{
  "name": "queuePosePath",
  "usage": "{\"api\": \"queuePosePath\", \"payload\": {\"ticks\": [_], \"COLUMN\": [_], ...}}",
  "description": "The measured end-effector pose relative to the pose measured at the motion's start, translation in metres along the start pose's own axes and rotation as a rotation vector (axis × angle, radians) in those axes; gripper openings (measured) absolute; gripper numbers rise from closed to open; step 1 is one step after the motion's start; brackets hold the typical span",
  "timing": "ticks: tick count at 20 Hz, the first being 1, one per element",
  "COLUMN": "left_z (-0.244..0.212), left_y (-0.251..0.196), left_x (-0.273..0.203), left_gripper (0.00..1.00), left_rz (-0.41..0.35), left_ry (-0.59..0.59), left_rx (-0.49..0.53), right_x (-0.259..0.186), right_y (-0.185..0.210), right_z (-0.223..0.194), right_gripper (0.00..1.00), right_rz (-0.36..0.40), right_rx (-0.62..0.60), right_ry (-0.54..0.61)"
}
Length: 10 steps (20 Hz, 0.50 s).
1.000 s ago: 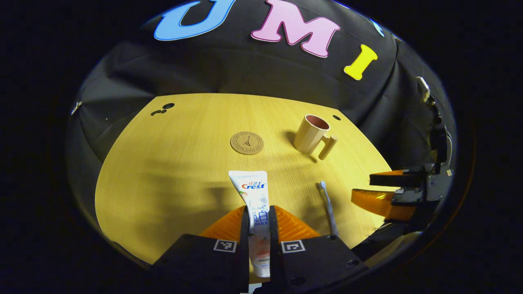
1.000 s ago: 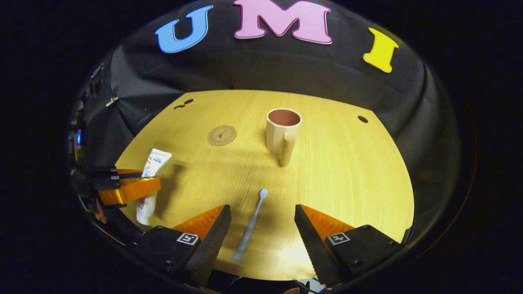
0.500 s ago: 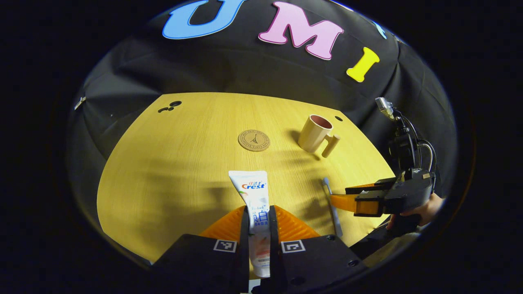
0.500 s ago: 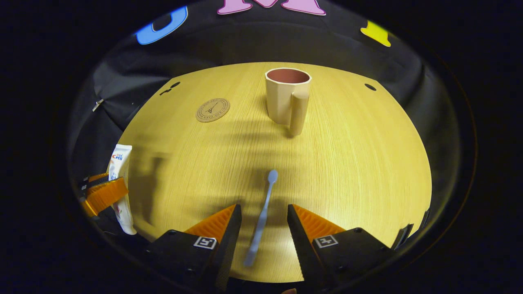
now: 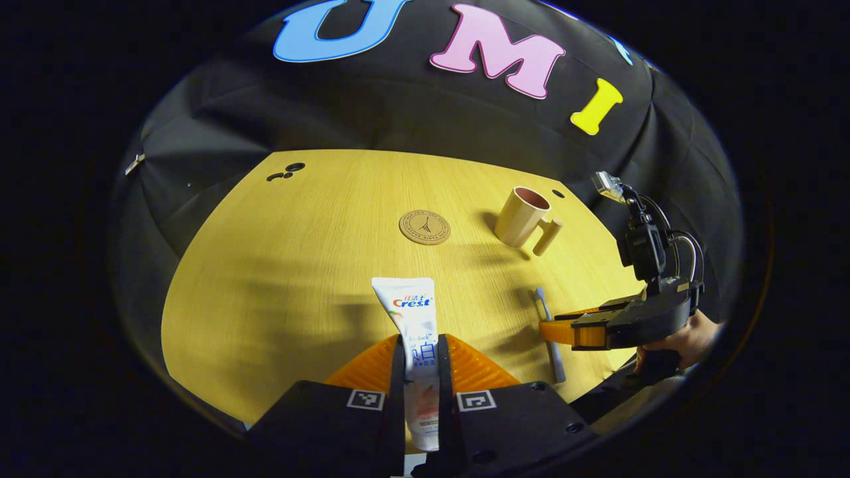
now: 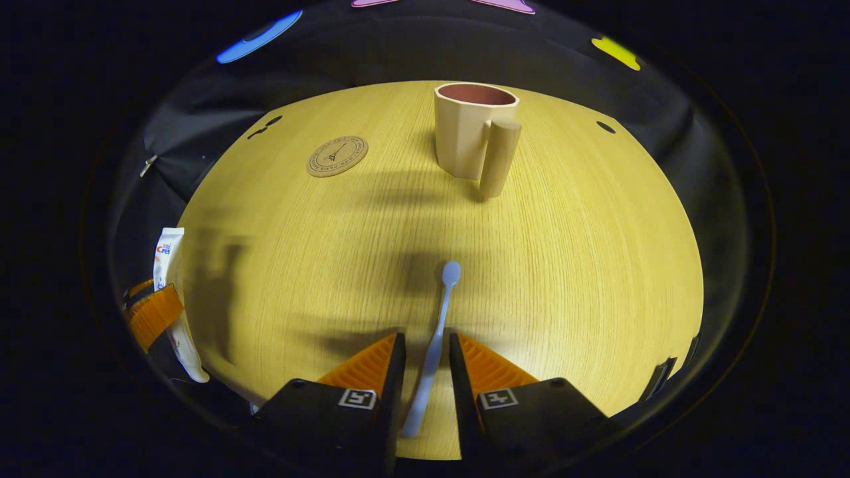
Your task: Put the toothbrush and toothpaste on the desktop into the cup, then pick up the cup and place it on the coaster on the desktop.
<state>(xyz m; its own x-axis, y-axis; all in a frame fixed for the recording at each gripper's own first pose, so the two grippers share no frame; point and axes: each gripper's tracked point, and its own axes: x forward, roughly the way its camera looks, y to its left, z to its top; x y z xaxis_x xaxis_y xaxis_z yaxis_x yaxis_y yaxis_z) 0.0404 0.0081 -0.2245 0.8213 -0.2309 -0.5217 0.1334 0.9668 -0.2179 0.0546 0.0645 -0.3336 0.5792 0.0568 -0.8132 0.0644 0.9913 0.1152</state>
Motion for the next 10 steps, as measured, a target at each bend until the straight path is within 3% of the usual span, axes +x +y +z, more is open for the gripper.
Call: {"api": "queuePosePath", "payload": {"ticks": [1, 2, 3, 4, 5, 6, 10], "left_z": [-0.0004, -0.001, -0.0021, -0.0026, -0.0033, -0.0037, -0.0059], "left_y": [0.0001, 0.0007, 0.0004, 0.0004, 0.0004, 0.0006, -0.0017], "left_x": [-0.0001, -0.0001, -0.0004, -0.0003, -0.0004, -0.0014, -0.0015], "left_gripper": [0.25, 0.25, 0.25, 0.2, 0.25, 0.25, 0.25], "left_rz": [0.001, 0.002, 0.003, 0.004, 0.004, 0.005, 0.007], "left_ry": [0.0, 0.001, 0.001, 0.001, 0.001, 0.001, -0.001], "left_rx": [0.001, 0.002, 0.002, 0.001, -0.001, -0.004, -0.009], "right_x": [0.0016, 0.0037, 0.004, 0.005, 0.0065, 0.0045, 0.0029], "right_y": [-0.0011, -0.0037, -0.0064, -0.0068, -0.0072, -0.0069, -0.0049], "right_z": [-0.0014, -0.004, -0.0075, -0.0034, -0.0058, -0.0045, -0.0078], "right_gripper": [0.28, 0.36, 0.25, 0.29, 0.1, 0.15, 0.1], "right_rz": [-0.002, -0.01, -0.02, -0.02, -0.014, -0.003, 0.044], "right_rx": [0.01, 0.022, 0.036, 0.05, 0.056, 0.055, 0.059], "right_ry": [0.009, 0.021, 0.046, 0.028, 0.041, 0.04, 0.044]}}
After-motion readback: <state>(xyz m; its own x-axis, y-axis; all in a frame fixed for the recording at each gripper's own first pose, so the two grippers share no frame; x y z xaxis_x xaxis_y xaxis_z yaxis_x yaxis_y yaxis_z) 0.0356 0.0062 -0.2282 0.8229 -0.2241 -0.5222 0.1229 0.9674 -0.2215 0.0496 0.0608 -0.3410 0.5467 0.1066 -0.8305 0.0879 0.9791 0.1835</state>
